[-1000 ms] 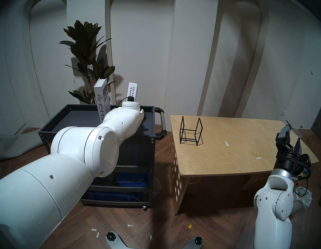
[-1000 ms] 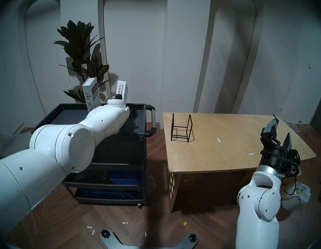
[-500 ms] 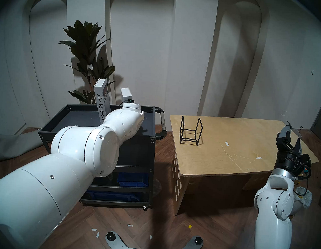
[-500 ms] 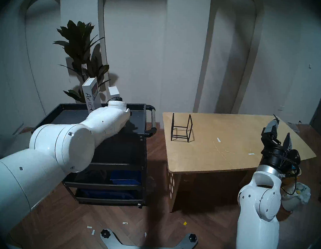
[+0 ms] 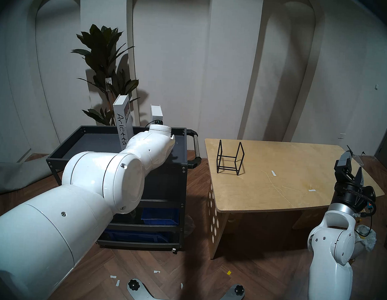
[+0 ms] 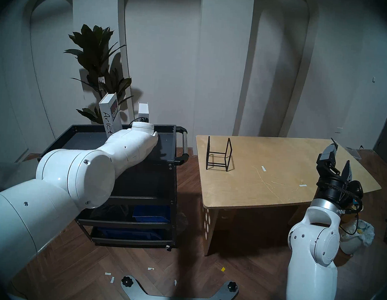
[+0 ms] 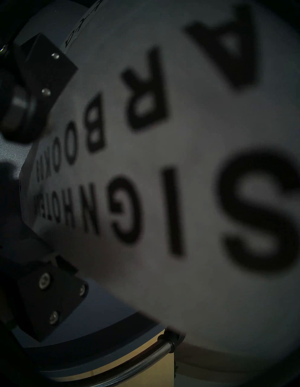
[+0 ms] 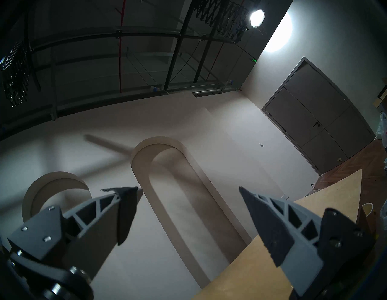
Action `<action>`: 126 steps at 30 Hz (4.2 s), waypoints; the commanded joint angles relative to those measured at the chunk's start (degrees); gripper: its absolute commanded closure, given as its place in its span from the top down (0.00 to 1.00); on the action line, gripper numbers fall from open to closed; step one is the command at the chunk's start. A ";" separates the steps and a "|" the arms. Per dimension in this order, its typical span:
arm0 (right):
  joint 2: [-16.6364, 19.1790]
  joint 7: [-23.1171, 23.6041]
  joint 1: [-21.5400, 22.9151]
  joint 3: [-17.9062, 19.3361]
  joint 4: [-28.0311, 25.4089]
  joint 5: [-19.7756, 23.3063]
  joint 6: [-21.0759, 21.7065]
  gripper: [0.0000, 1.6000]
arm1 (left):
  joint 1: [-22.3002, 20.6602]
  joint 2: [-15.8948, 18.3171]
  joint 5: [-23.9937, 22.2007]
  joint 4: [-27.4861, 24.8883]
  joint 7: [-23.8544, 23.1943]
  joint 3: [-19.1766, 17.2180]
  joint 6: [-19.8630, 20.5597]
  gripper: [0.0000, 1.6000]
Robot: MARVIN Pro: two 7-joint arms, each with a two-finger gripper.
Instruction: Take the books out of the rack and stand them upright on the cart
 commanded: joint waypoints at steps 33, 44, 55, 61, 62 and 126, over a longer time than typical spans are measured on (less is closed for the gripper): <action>0.88 2.95 -0.03 -0.40 -0.42 1.58 -0.73 1.00 | -4.16 0.00 -0.46 -1.08 0.35 -0.11 -0.27 1.00; 1.28 3.69 0.43 -1.30 0.04 1.70 -0.92 1.00 | -3.51 -0.34 0.18 -1.13 4.86 0.19 -1.96 1.00; 1.68 4.05 1.24 -2.45 0.85 1.59 -0.76 1.00 | -2.92 -1.40 0.64 -2.52 9.22 0.83 -5.64 1.00; 1.90 4.08 1.68 -3.11 1.11 1.41 -0.73 1.00 | -2.53 -2.41 -0.14 -4.33 10.36 0.23 -6.80 1.00; 1.91 4.06 1.71 -3.16 1.14 1.37 -0.74 1.00 | -2.43 -2.51 -0.23 -4.66 10.55 0.15 -6.94 1.00; 4.98 4.09 6.40 -7.72 5.70 -3.61 1.50 1.00 | 13.69 9.35 11.35 -43.96 21.44 7.81 -10.42 1.00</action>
